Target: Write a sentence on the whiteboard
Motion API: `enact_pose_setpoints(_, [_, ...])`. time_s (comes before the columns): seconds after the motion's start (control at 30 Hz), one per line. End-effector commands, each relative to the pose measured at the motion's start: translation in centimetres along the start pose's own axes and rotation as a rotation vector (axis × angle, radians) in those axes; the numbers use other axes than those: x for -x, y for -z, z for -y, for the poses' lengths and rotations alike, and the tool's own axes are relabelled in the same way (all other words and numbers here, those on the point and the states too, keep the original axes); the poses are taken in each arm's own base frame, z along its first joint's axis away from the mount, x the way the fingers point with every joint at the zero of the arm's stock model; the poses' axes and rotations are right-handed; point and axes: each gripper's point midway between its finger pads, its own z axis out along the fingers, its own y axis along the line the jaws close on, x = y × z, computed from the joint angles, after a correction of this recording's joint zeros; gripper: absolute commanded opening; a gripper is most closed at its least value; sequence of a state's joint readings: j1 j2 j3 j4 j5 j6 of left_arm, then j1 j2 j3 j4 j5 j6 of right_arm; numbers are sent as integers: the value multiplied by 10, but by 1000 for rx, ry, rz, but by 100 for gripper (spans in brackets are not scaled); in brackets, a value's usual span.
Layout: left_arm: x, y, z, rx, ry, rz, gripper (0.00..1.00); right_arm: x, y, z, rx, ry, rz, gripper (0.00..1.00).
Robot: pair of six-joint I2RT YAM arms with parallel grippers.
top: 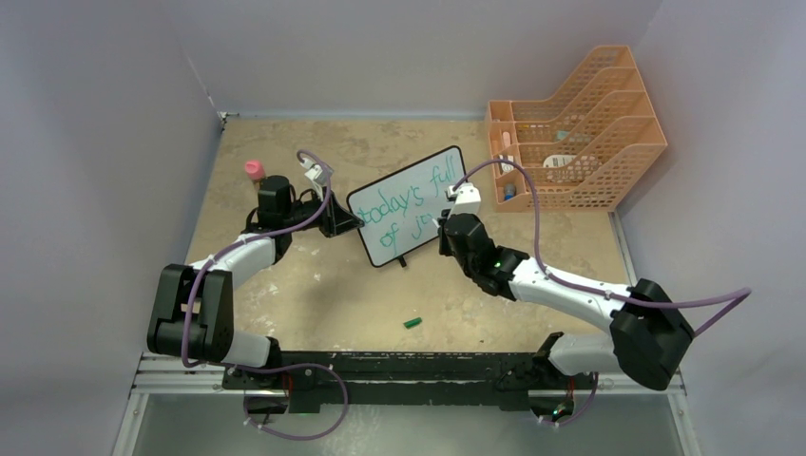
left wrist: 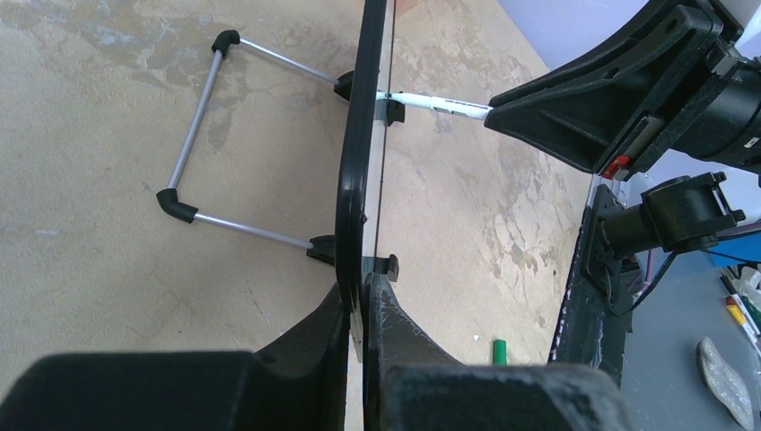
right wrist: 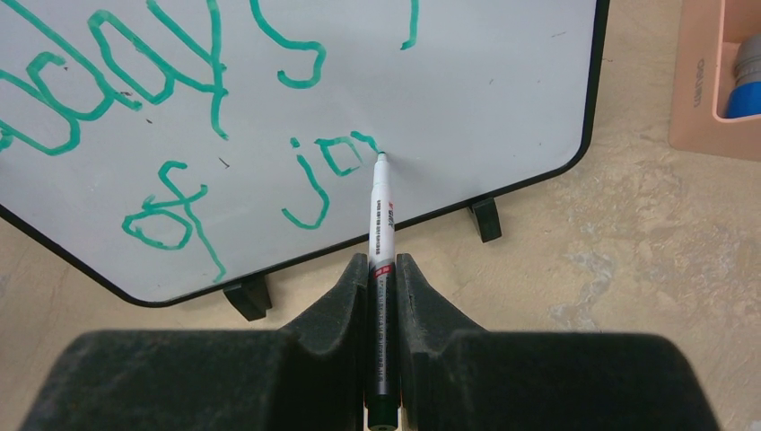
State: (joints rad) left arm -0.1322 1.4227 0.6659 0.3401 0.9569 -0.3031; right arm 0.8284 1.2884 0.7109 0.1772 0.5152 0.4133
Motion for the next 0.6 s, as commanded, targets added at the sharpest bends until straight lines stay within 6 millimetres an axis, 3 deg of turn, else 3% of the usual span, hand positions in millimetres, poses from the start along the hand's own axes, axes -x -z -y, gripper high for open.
enact_pose_setpoints(0.0, [21,1,9,-22,-85,36,0,13,6,9,-34,-33,44,0])
enact_pose_setpoints(0.57, [21,1,10,-23,-85,36,0,39,1,2,-24,-37,107,0])
